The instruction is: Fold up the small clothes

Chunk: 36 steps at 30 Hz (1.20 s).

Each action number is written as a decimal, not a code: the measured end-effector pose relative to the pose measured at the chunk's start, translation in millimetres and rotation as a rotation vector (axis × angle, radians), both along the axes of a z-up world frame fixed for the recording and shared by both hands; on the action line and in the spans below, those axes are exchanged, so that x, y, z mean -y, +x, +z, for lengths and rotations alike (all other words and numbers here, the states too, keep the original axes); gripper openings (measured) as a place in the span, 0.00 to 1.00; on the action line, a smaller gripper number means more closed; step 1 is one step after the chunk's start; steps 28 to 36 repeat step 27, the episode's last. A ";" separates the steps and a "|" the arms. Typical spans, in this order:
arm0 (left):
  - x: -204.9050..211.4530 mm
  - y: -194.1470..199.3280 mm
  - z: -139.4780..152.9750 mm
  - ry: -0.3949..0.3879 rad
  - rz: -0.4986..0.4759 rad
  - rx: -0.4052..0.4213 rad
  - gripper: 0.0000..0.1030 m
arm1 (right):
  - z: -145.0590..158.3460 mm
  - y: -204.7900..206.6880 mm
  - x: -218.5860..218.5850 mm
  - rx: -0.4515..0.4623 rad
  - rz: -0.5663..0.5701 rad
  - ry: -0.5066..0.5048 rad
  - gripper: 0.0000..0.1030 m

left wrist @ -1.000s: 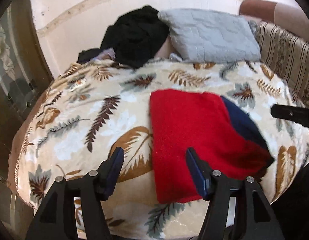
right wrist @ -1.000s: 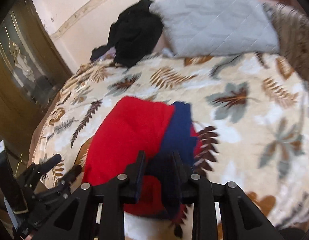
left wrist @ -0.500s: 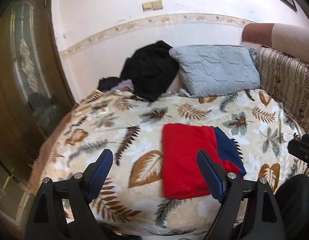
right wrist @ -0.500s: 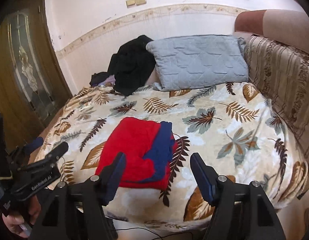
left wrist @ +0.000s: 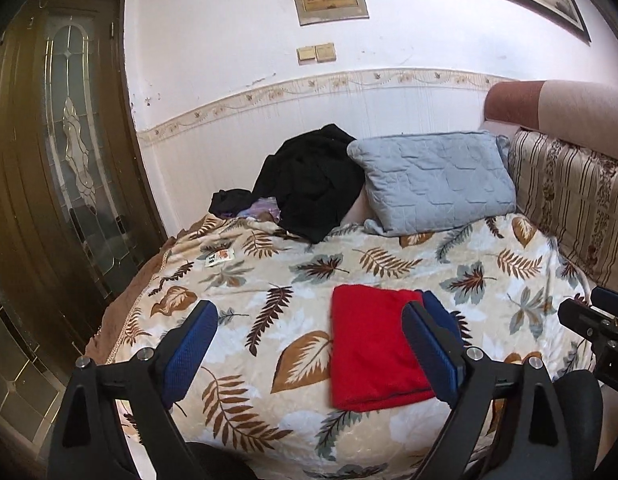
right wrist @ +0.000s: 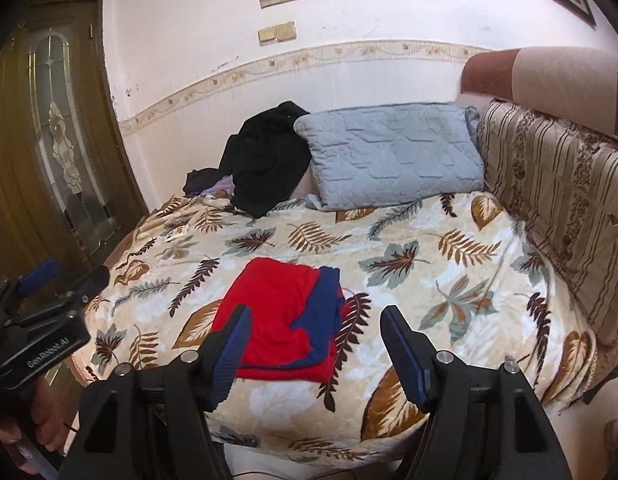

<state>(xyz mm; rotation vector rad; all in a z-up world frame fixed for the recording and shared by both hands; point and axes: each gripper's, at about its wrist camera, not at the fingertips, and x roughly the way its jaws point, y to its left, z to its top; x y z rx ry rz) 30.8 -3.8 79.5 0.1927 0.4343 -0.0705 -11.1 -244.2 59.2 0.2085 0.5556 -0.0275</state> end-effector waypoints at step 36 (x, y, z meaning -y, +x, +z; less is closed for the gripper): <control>-9.1 3.2 4.5 -0.079 -0.080 0.016 0.91 | 0.5 14.0 -12.8 -0.010 0.029 -0.018 0.69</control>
